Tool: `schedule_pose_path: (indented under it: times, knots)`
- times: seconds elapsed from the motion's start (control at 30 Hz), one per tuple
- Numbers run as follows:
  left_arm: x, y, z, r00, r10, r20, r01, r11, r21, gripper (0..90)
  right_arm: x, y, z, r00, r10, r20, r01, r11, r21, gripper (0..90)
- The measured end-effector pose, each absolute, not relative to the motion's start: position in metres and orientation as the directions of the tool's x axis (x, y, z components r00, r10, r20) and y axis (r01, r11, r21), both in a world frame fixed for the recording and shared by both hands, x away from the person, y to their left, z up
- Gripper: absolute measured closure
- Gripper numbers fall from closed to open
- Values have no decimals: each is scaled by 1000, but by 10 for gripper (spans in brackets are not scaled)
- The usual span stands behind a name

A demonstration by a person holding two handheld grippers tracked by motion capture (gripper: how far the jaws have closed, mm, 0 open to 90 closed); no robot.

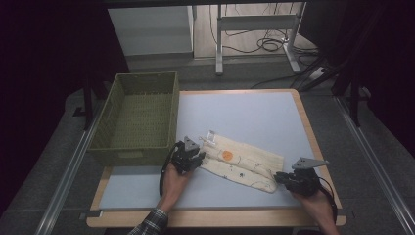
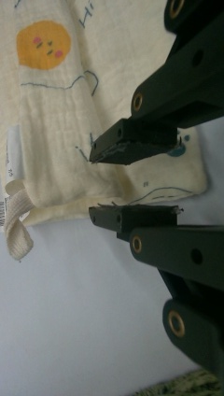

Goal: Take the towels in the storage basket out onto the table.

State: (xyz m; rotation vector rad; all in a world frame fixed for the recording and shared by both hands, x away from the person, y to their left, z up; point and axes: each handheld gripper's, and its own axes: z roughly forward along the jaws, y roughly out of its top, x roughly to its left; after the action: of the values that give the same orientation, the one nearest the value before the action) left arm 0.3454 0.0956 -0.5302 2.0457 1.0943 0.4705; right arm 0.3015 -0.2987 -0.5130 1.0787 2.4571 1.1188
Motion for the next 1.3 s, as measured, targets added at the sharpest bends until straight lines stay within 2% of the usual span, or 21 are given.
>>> schedule_pose_path:
  times: [0.07, 0.23, 0.43, 0.63, 0.93, 1.3]
  knots:
    - [344, 95, -524, 566, 824, -26, 539, -346, 768, 631, 300, -301, -508, -700, 709, 79, 526, 439, 728, 754]
    - [350, 89, -511, 578, 816, -13, 521, -356, 776, 607, 302, -304, -503, -695, 713, 90, 533, 427, 731, 747]
    - [369, 68, -490, 596, 803, -20, 506, -356, 786, 545, 302, -304, -502, -698, 710, 96, 533, 425, 732, 747]
    - [396, 48, -491, 608, 793, 17, 548, -435, 714, 511, 297, -304, -503, -704, 702, 107, 535, 425, 730, 749]
    - [366, 69, -507, 628, 778, 6, 586, -478, 654, 502, 287, -307, -496, -715, 690, 109, 523, 426, 738, 735]
    - [352, 88, -508, 604, 797, -1, 601, -454, 658, 505, 295, -312, -492, -689, 718, 100, 532, 407, 743, 730]
